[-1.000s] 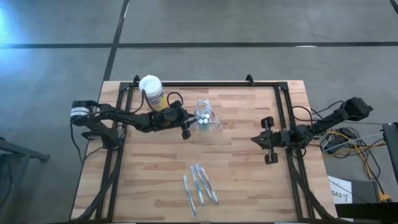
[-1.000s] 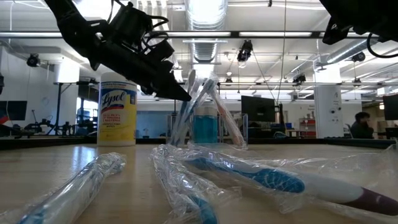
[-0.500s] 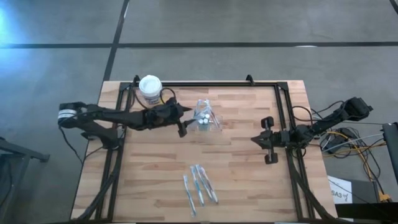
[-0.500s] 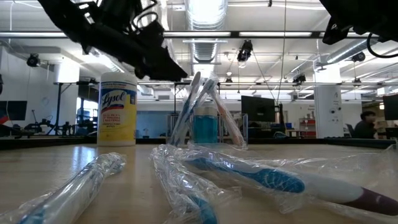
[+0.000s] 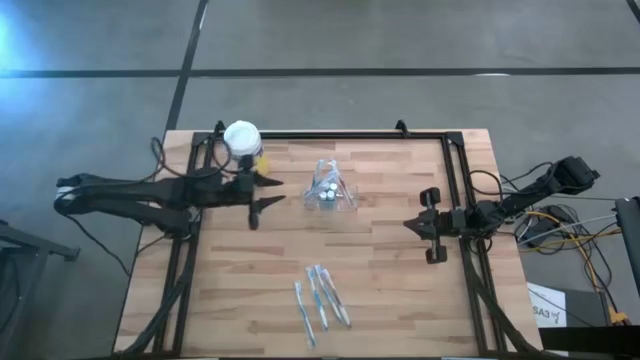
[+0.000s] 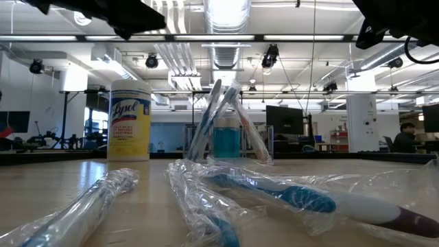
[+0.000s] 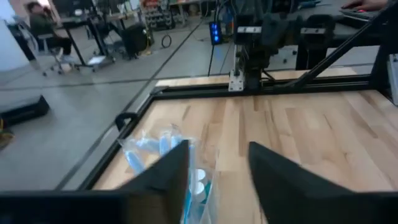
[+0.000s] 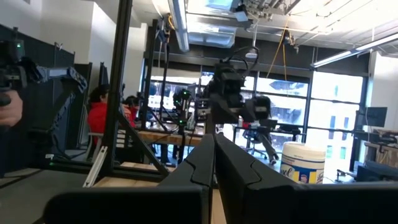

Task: Pick & Place toothbrushing station
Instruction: Put the blue toothbrush into the left section of the transparent organizer

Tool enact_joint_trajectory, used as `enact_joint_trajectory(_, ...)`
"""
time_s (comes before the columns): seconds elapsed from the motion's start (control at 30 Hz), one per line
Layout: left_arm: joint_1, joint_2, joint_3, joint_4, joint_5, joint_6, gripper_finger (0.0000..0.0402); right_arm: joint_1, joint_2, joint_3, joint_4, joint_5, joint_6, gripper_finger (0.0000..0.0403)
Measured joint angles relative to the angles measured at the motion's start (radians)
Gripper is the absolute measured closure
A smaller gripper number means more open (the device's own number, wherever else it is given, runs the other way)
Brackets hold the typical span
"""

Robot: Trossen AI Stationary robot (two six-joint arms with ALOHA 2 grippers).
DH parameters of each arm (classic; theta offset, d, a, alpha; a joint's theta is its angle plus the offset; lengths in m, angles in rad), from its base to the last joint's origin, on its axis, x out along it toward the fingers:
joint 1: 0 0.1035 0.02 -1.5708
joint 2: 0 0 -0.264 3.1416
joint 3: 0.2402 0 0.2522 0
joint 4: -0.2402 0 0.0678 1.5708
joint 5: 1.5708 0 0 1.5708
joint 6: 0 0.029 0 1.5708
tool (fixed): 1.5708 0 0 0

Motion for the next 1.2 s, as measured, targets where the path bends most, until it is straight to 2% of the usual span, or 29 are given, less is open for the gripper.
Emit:
enact_joint_trajectory(0.17,-0.071,-0.097,0.0,-0.079,-0.016,0.009,0.0372,0.0,0.0,0.0,0.0,0.0,0.0,0.0394)
enact_joint_trajectory(0.2,-0.078,-0.111,0.0,-0.096,-0.019,0.01,0.0386,0.0,0.0,0.0,0.001,0.0,0.0,0.0394)
enact_joint_trajectory(0.43,-0.099,-0.197,-0.048,-0.098,-0.054,0.005,0.0397,0.0,0.0,0.0,0.001,0.0,0.0,0.0394)
enact_joint_trajectory(0.7,-0.095,-0.401,-0.204,-0.039,-0.142,-0.021,0.0398,0.0,0.0,0.0,0.001,0.0,0.007,0.0394)
enact_joint_trajectory(0.97,-0.096,-0.63,-0.33,-0.031,-0.146,-0.053,0.0399,0.0,0.0,0.0,0.0,0.0,0.008,0.0394)
enact_joint_trajectory(1.2,-0.096,-0.778,-0.423,-0.032,-0.147,-0.07,0.0399,0.0,0.0,0.0,0.0,0.0,0.008,0.0394)
